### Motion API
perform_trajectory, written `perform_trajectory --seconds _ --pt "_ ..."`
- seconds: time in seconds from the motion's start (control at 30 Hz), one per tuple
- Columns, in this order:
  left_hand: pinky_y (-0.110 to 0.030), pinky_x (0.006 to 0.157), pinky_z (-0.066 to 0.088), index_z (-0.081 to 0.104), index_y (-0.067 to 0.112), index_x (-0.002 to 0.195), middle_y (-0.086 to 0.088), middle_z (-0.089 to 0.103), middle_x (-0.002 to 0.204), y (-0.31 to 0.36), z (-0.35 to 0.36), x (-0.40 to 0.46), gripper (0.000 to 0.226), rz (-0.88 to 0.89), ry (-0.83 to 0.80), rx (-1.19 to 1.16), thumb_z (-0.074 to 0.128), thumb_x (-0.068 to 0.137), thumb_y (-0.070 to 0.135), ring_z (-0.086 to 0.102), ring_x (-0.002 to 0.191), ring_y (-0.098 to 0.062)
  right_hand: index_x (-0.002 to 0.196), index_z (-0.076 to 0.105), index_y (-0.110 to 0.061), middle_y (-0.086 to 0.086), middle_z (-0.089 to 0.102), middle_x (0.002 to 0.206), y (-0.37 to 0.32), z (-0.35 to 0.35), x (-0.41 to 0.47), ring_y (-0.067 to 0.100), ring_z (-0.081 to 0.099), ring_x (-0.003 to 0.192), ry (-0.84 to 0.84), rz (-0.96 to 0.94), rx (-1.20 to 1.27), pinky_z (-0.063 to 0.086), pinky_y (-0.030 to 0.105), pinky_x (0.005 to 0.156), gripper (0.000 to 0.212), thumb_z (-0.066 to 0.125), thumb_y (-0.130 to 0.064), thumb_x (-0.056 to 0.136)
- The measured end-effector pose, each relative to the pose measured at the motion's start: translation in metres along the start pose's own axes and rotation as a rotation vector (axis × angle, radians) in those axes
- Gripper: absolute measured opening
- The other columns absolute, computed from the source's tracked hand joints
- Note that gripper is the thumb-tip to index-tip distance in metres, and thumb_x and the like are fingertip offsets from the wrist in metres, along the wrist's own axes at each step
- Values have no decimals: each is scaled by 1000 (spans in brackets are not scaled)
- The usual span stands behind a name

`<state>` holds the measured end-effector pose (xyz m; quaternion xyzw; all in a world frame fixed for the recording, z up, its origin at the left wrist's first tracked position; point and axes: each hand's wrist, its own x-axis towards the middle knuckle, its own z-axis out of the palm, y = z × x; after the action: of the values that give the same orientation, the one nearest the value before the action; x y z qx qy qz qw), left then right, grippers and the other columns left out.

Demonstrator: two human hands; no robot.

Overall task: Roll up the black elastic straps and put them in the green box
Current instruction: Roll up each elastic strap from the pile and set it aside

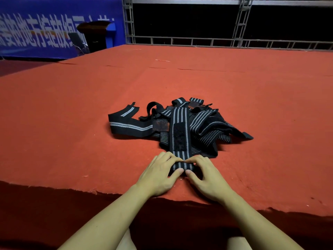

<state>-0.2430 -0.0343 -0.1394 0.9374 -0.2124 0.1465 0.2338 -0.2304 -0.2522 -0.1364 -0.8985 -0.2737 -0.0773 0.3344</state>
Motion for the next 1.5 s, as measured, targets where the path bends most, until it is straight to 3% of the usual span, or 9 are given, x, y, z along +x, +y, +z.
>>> perform_trajectory --seconds 0.2,0.33,0.47,0.6,0.77,0.87,1.03,1.27,1.5 --pt "-26 90 41 62 30 112 22 51 94 3 -3 -4 31 -9 104 -79 48 99 54 48 90 -3 110 59 -34 -19 67 100 -7 -4 -4 6 64 95 56 44 176 49 22 82 15 67 -32 97" --pt "-24 82 38 64 25 97 15 52 83 3 -3 -7 28 40 154 -93 50 101 49 47 80 -5 99 64 -33 -8 71 87 -10 -6 -7 16 68 78 50 44 258 54 40 74 5 68 -31 97" --pt "-35 81 44 63 22 96 12 57 89 2 -6 -5 21 89 153 -103 50 101 37 48 84 -10 99 73 -31 -8 75 87 -8 -4 -5 15 72 79 49 117 365 60 47 73 4 71 -32 96" --pt "-26 94 43 59 21 119 10 55 112 6 -10 -7 26 107 157 -131 56 94 27 50 104 -11 99 76 -31 -10 74 88 -4 -2 -1 16 71 77 60 160 391 60 51 73 7 74 -35 94" --pt "-30 101 43 60 20 120 8 51 124 6 -8 -6 24 92 172 -123 56 96 21 48 116 -11 109 75 -34 -19 65 93 -3 -2 2 10 60 83 152 132 287 49 23 77 17 74 -32 92" --pt "-32 100 45 64 21 113 9 51 124 4 -6 -6 17 85 198 -102 56 98 19 49 115 -12 110 68 -32 -16 63 105 -4 -5 1 12 60 95 228 103 314 47 23 84 21 74 -23 93" --pt "-35 98 46 67 23 118 10 52 119 0 -1 -5 24 63 208 -55 61 97 32 51 112 -12 110 71 -29 -19 59 125 -1 -1 -3 12 53 126 134 -66 85 38 17 105 27 70 -46 89" --pt "-33 104 41 55 31 134 16 45 124 -1 -2 -3 52 5 44 24 57 88 55 45 117 -7 134 62 -34 -31 47 132 5 1 1 -4 44 130 -5 -16 29 30 9 108 54 75 -50 84" --pt "-35 98 43 60 28 123 16 55 112 -3 -3 -4 37 15 116 -53 57 94 51 50 107 -7 123 64 -31 -23 63 116 3 0 1 -1 57 114 67 38 121 42 15 96 41 79 -41 86"
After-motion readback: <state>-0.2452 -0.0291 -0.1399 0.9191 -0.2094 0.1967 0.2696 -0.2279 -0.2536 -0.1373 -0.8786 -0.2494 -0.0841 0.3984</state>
